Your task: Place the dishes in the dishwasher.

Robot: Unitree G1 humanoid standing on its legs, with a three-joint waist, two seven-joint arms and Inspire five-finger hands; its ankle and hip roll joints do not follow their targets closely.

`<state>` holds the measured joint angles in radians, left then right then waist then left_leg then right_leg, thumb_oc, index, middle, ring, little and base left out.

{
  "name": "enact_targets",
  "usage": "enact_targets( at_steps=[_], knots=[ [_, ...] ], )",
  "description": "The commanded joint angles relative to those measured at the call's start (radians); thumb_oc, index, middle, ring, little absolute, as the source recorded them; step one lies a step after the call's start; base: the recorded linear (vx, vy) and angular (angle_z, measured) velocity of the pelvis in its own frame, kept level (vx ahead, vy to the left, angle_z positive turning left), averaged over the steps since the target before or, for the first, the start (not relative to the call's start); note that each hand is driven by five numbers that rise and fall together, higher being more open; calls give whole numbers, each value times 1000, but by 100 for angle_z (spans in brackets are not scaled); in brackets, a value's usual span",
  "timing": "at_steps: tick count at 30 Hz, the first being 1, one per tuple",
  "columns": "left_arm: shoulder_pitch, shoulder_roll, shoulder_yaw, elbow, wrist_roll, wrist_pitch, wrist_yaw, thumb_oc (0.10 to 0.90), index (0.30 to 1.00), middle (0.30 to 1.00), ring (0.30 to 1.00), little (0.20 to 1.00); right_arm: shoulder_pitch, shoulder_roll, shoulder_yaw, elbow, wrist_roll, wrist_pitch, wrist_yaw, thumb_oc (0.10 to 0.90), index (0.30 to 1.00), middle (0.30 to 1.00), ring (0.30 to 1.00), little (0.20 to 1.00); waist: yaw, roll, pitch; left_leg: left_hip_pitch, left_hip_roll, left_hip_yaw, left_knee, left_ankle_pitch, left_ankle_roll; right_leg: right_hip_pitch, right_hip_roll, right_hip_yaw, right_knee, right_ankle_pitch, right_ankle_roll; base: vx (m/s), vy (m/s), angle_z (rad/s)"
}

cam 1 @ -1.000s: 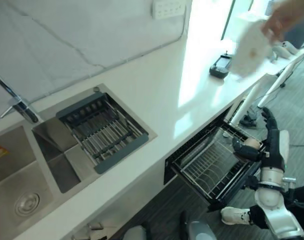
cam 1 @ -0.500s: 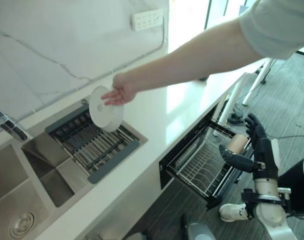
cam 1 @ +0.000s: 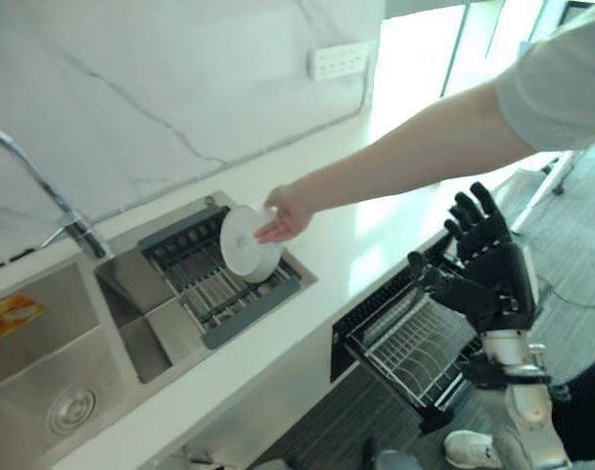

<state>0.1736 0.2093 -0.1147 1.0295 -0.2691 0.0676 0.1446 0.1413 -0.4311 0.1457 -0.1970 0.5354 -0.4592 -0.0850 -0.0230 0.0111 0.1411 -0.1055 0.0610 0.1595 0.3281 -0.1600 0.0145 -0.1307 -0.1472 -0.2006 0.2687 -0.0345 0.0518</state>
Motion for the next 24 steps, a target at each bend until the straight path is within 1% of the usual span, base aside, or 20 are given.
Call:
enact_targets(
  at_steps=[1, 5, 9, 15, 19, 24],
  knots=[
    [-35, -13, -4, -30, -10, 9, 15, 800, 900, 900, 900, 900, -124, 2, -35, -85, 81, -21, 31, 800, 900, 900, 900, 900, -3, 10, 21, 51, 18, 16, -28, -147, 6, 91, -3, -9, 31, -227, 37, 22, -8, 21],
    [-27, -4, -5, -4, -16, 9, 15, 800, 900, 900, 900, 900, -152, 21, 4, -77, 87, 21, 5, 800, 900, 900, 900, 900, 26, 9, 21, 43, 17, -7, -28, -137, 0, 102, -10, -39, 31, -231, 32, 14, -6, 30],
    [-20, -7, -1, 20, -10, -7, 9, 800, 900, 900, 900, 900, -178, 32, 35, -61, 79, 37, -16, 800, 900, 900, 900, 900, 48, 9, 19, 36, 17, -21, -28, -131, -4, 110, -15, -60, 31, -235, 30, 14, -5, 18],
    [-21, -11, -3, 41, -11, -29, 0, 800, 900, 900, 900, 900, -209, 45, 73, -33, 91, 79, -41, 800, 900, 900, 900, 900, 70, 8, 16, 33, 17, -34, -28, -125, -7, 121, -18, -83, 31, -240, 27, 24, -10, 15],
    [-23, -11, -7, 41, -13, -32, -7, 800, 900, 900, 900, 900, -232, 50, 91, -15, 86, 88, -63, 800, 900, 900, 900, 900, 82, 10, 15, 33, 17, -40, -28, -123, -7, 128, -20, -92, 31, -241, 25, 26, -3, 1],
    [-25, -7, -23, 55, -9, -34, -6, 800, 900, 900, 900, 900, -284, 61, 101, 38, 143, 107, -99, 800, 900, 900, 900, 900, 106, 7, 14, 35, 13, -52, -28, -118, -8, 140, -24, -110, 31, -244, 23, 45, -13, 8]
  ],
)
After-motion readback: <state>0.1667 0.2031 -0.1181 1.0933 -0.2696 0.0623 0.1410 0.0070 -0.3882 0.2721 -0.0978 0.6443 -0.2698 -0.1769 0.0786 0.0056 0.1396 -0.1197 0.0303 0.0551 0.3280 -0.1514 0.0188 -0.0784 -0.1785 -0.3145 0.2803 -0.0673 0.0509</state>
